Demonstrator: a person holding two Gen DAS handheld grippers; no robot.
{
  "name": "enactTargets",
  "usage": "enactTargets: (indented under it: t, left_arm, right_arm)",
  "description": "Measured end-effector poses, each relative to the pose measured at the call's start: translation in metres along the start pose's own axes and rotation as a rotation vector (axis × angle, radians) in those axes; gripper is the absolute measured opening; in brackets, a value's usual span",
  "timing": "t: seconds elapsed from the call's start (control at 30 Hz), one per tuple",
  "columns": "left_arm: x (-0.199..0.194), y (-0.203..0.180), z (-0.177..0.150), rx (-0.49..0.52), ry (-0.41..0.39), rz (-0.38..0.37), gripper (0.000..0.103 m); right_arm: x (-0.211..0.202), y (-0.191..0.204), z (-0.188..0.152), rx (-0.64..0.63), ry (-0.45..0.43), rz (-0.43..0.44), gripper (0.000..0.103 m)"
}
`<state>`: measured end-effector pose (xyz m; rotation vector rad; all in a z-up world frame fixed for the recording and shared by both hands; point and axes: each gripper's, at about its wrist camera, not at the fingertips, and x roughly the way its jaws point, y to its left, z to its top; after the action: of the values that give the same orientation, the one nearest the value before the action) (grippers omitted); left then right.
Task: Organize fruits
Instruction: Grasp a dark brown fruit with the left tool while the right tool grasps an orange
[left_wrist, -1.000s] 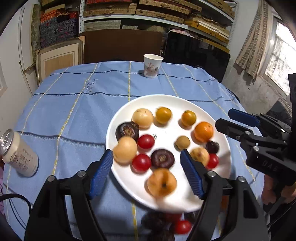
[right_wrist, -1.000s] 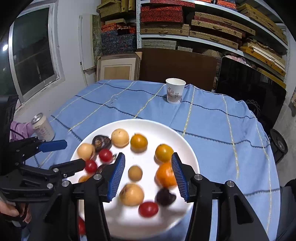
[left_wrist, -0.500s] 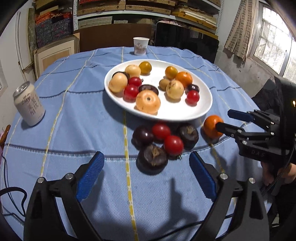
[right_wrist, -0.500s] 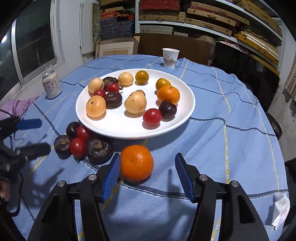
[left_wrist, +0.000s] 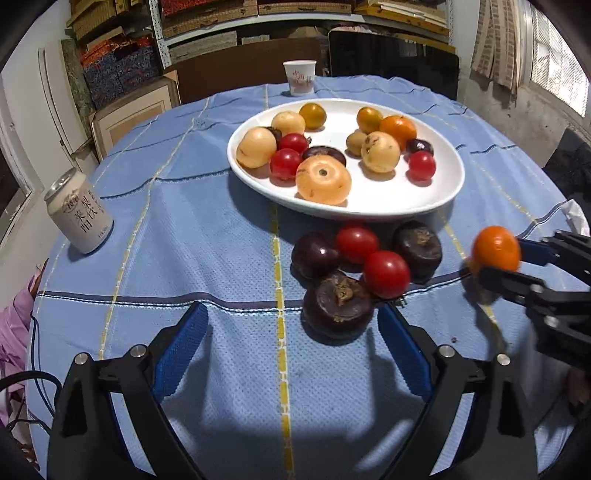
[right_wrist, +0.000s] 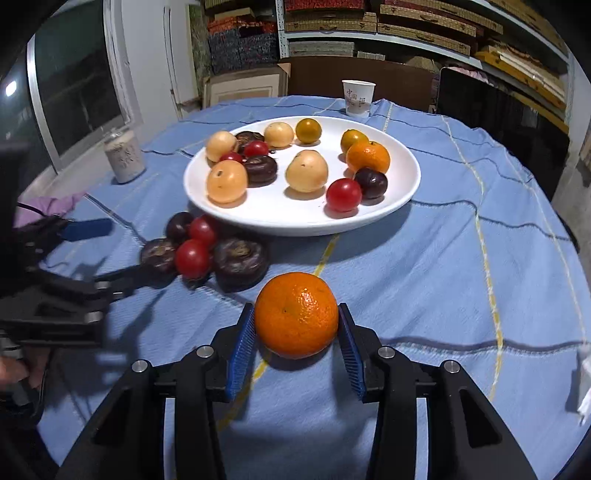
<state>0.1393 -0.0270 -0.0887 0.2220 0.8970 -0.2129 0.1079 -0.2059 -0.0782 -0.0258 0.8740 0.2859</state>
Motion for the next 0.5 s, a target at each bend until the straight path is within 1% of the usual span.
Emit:
enactTargets:
  t: [0.07, 0.13, 0.17, 0.23, 0.27, 0.3, 0.33, 0.4, 0.5]
  left_arm:
    - [0.007, -0.005, 0.002, 0.021, 0.017, -0.008, 0.091]
    - [0.012, -0.008, 0.003, 0.039, 0.025, 0.0, 0.09]
    - [0.015, -0.009, 0.004, 0.043, 0.031, 0.002, 0.084]
    - [0.018, -0.005, 0.005, 0.026, 0.039, -0.017, 0.079]
    - [0.018, -0.004, 0.004, 0.022, 0.036, -0.024, 0.063]
    - [0.016, -0.004, 0.004, 0.027, 0.029, -0.041, 0.056]
    - [0.015, -0.007, 0.003, 0.041, 0.02, -0.039, 0.043]
    - [0.012, -0.012, 0.002, 0.067, 0.007, -0.028, 0.041]
    - [0.011, -0.01, 0.002, 0.056, 0.003, -0.057, 0.041]
  right_arm:
    - [-0.005, -0.004, -0.001, 0.022, -0.022, 0.028, 0.046]
    - [-0.001, -0.01, -0.002, 0.056, 0.001, 0.036, 0.046]
    - [0.002, -0.012, -0.001, 0.066, 0.012, 0.033, 0.046]
    - [0.002, -0.012, -0.001, 0.07, 0.009, 0.027, 0.046]
    - [0.001, -0.01, -0.001, 0.062, 0.003, 0.023, 0.046]
    - [0.0, -0.008, -0.001, 0.053, -0.006, 0.022, 0.046]
    - [-0.002, -0.007, -0.001, 0.045, -0.017, 0.02, 0.046]
    - [-0.006, -0.005, -0.001, 0.032, -0.035, 0.012, 0.045]
    - [-0.006, -0.005, 0.0, 0.033, -0.037, 0.009, 0.045]
